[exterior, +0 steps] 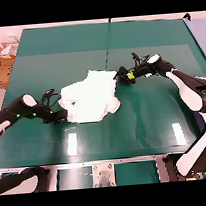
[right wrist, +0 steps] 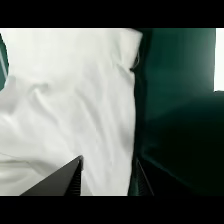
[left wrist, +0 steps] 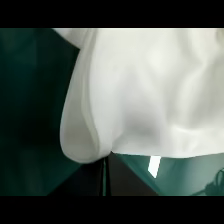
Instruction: Fold the shirts.
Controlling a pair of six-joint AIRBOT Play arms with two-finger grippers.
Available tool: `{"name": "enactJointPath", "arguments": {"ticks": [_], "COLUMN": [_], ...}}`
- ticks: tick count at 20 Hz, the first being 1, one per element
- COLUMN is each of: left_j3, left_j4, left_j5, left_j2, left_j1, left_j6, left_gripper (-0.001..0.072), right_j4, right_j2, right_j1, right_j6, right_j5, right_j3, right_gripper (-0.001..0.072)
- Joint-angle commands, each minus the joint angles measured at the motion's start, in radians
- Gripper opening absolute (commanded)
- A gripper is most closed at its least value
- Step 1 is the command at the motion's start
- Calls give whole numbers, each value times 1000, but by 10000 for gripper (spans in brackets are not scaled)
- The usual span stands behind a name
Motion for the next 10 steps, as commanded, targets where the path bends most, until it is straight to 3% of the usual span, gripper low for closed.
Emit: {"name": "enactJointPath", "arguments": {"ticks": [1, 3, 7, 10], "left_j3": [45, 60, 192, 383], "left_j4": [59, 78, 190, 274], "left_j5": [-42, -50, -105, -178], "left_j2": [2, 2, 34, 131], "left_j1": [0, 0, 0, 0], "left_j6": [-18, -17, -23, -40], "left_gripper": [18, 18, 18, 18], "right_j4": [3, 3, 0, -1], "right_j2": [-58, -59, -21, 117], "right_j1": [37, 51, 2, -82], "right_j6": [32, 16, 17, 17], "right_j5": [4, 5, 89, 144], "right_j3": [71, 102, 253, 348], "right_gripper": [273, 16, 12, 12]}}
